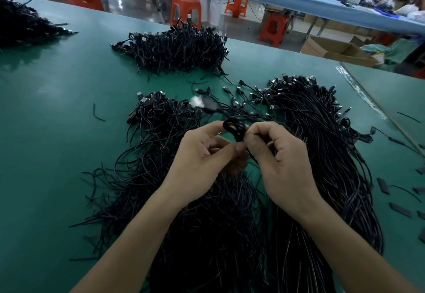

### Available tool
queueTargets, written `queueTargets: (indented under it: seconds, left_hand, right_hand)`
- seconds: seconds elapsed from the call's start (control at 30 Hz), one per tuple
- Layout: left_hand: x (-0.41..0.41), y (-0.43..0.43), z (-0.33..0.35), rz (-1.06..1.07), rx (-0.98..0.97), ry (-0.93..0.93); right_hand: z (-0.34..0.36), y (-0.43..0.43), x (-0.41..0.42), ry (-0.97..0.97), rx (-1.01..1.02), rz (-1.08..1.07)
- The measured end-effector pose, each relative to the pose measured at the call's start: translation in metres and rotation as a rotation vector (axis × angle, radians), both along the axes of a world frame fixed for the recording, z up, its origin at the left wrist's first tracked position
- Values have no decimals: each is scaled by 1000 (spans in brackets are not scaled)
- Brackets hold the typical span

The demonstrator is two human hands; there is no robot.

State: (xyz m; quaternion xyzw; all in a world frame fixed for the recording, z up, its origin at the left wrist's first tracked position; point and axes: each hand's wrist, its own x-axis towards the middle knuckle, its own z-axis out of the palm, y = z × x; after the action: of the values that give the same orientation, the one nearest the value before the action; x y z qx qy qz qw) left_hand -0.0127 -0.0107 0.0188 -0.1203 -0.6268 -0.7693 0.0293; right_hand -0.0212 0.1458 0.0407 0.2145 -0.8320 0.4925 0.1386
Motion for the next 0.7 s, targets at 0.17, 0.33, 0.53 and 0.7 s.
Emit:
queueTargets:
  seconds: [0.17,0.33,0.53,0.7]
  left_hand:
    - [-3,-2,2,101,-74,161]
    - [1,1,5,135,-90,150]
    - [-2,-3,3,144,-161,131]
    - [1,2,0,269,-173,146]
  right_hand:
    - [-7,-3,1,-131,-103,-10]
    - [-11,-6,2,-288,-195,13]
    - [-12,-6,1,-341,-233,19]
    - [-11,-9,2,-318,-288,-10]
